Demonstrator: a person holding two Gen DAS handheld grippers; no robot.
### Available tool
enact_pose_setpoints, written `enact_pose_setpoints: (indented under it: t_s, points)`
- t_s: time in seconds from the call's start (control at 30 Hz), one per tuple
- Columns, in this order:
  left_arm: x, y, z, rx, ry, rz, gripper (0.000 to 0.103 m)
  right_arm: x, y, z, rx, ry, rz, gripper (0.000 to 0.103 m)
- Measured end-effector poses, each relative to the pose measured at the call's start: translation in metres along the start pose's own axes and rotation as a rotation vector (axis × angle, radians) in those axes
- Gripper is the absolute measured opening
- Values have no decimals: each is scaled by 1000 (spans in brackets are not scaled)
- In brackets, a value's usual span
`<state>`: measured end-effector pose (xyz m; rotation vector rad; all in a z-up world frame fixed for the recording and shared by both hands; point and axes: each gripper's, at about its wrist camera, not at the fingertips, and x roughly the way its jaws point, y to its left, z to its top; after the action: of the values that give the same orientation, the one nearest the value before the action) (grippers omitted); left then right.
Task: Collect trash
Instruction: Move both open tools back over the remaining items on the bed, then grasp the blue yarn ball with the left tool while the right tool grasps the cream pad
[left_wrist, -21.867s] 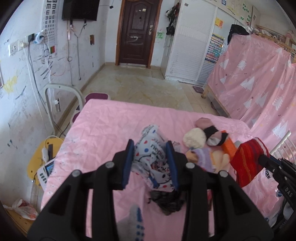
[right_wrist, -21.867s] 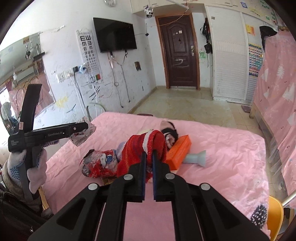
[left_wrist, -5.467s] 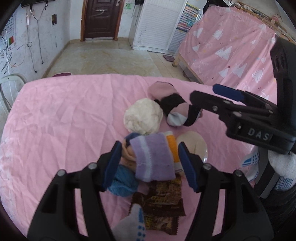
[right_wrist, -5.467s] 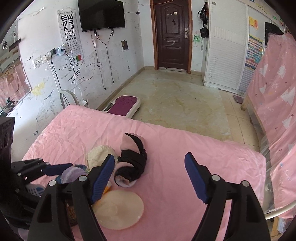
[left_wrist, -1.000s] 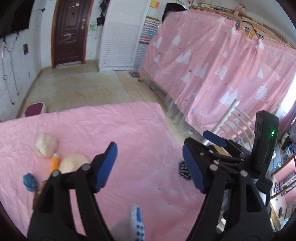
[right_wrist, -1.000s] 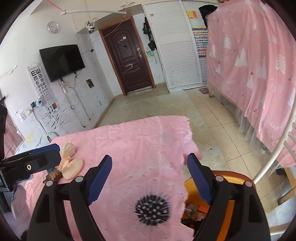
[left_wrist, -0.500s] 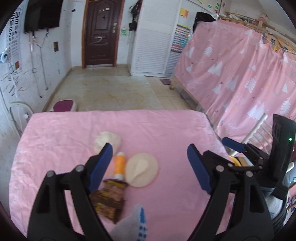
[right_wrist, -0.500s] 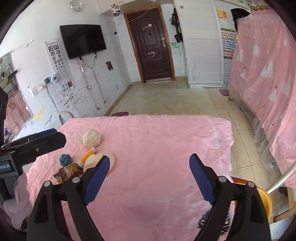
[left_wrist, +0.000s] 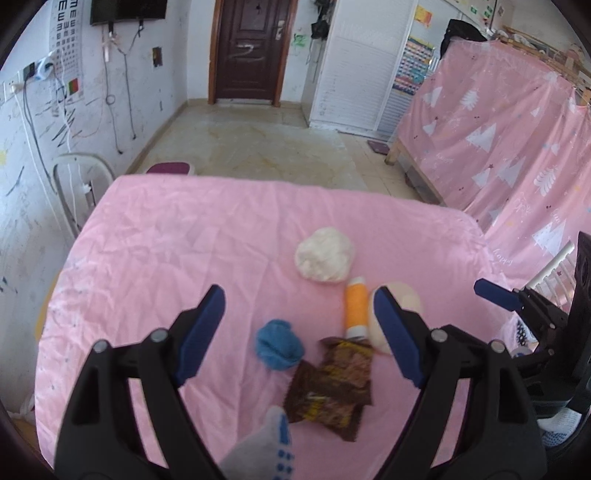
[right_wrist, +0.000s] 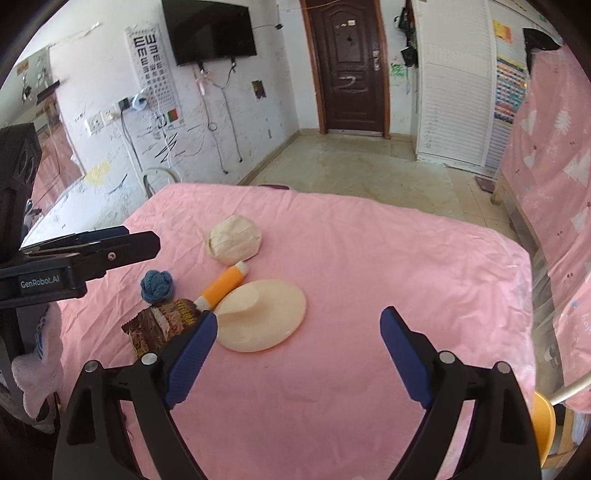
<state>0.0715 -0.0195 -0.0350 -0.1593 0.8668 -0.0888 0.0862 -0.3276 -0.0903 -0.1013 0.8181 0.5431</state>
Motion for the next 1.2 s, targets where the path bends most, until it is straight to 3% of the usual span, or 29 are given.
enact_pose_setpoints:
  t_s: [0.4,0.53,0.8,1.03,1.2]
  points:
    - [25,12,-19,67,86,-5,79,35,20,3,-75,93,9,81]
    - [36,11,-21,72,114,-17,59,42,21,4,-88,108,2,81]
    - [45,7,-23,101,106,-18,38,59,24,10,-106,139,17,81]
    - [53,-1,-21,114,85,-29,32,63,21,13,-89,146,39,81]
    - [51,5,-21,86,80,-35,31,62,17,15,-68,130,43,69]
